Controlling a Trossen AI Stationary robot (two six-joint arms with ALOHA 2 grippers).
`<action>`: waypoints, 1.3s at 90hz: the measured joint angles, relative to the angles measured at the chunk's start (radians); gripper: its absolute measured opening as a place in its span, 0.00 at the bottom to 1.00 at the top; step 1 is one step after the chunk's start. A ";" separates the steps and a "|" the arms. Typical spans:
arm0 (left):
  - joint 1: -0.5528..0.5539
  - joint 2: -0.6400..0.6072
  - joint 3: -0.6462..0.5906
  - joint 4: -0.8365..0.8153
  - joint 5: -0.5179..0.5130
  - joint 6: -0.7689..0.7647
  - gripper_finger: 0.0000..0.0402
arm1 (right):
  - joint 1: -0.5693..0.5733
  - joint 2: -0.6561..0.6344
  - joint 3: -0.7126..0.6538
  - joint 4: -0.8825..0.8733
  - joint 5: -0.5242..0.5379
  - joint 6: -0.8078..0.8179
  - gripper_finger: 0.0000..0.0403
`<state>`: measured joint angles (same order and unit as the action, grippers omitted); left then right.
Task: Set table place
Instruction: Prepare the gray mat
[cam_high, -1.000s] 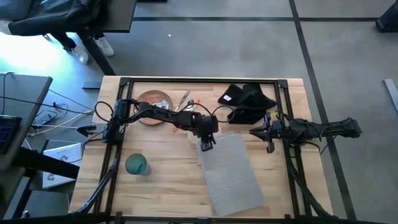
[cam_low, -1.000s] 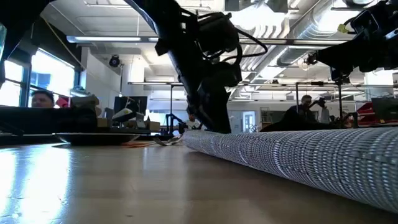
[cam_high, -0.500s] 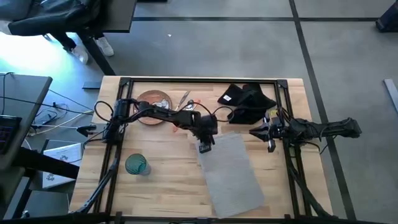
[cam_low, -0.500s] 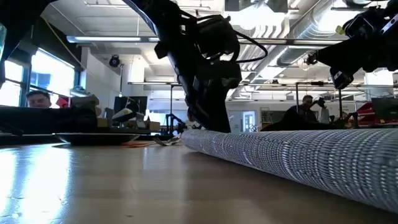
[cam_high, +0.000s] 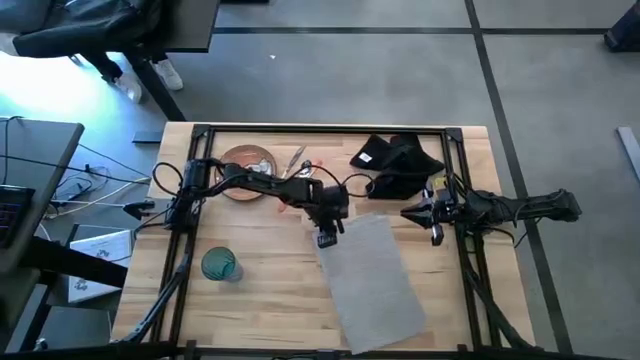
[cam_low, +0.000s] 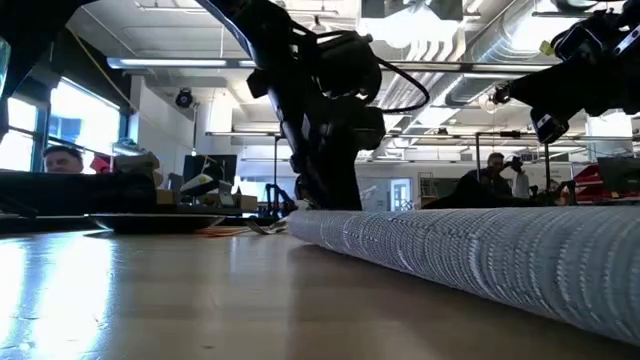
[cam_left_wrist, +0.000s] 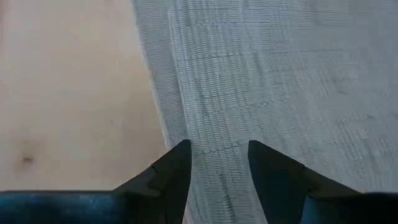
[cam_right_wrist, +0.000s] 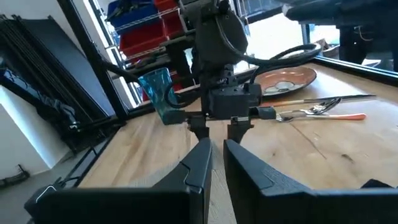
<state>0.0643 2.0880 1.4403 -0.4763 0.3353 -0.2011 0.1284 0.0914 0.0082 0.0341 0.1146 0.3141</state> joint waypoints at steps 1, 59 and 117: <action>0.001 0.000 0.000 0.001 0.009 -0.005 0.36 | 0.000 0.000 0.000 0.000 -0.001 0.000 0.07; 0.002 -0.006 0.052 -0.149 -0.066 -0.007 0.36 | 0.000 0.000 0.000 -0.001 -0.018 0.000 0.07; 0.044 0.002 -0.022 -0.035 0.143 -0.050 0.36 | 0.000 0.001 0.000 -0.008 -0.043 0.000 0.07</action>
<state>0.1087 2.0899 1.4181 -0.5110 0.4787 -0.2511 0.1287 0.0925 0.0082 0.0265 0.0719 0.3141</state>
